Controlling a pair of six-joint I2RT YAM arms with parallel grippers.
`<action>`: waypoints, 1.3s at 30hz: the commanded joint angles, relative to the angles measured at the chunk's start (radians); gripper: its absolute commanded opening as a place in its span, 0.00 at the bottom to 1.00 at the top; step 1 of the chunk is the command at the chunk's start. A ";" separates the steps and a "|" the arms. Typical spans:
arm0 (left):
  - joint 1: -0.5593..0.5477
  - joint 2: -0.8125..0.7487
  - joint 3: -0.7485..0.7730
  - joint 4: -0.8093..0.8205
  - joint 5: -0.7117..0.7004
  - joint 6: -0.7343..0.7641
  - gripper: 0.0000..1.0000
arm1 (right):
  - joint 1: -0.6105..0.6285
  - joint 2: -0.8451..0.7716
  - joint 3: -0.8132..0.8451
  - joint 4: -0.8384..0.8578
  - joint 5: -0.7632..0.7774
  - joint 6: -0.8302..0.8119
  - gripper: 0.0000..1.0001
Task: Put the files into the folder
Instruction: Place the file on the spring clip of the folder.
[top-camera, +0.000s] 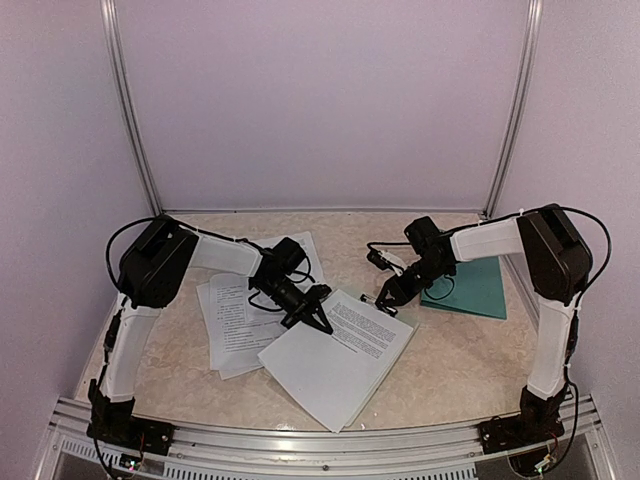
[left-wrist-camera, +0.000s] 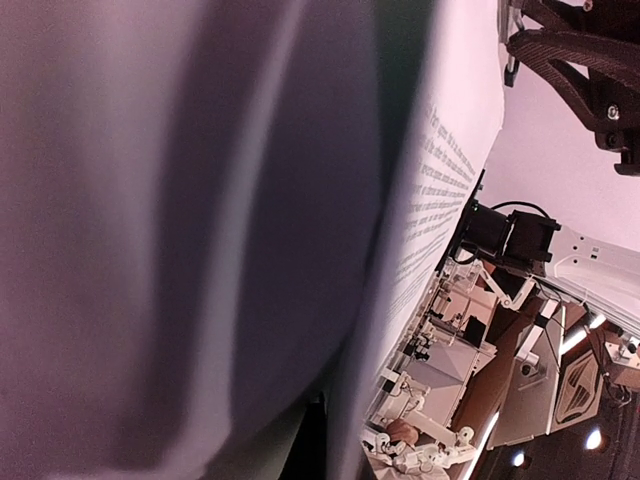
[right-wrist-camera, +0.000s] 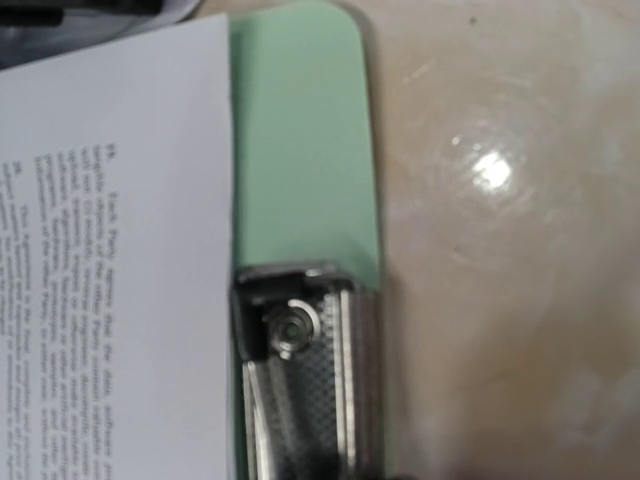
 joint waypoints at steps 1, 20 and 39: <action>0.008 -0.012 0.015 -0.017 -0.018 -0.012 0.00 | -0.004 -0.012 -0.003 -0.004 -0.027 0.014 0.00; 0.010 0.030 0.062 -0.030 -0.013 -0.023 0.00 | -0.004 -0.014 -0.006 -0.003 -0.031 0.013 0.00; 0.010 0.040 0.119 -0.104 -0.010 0.002 0.00 | 0.005 -0.010 -0.002 -0.010 -0.018 0.008 0.00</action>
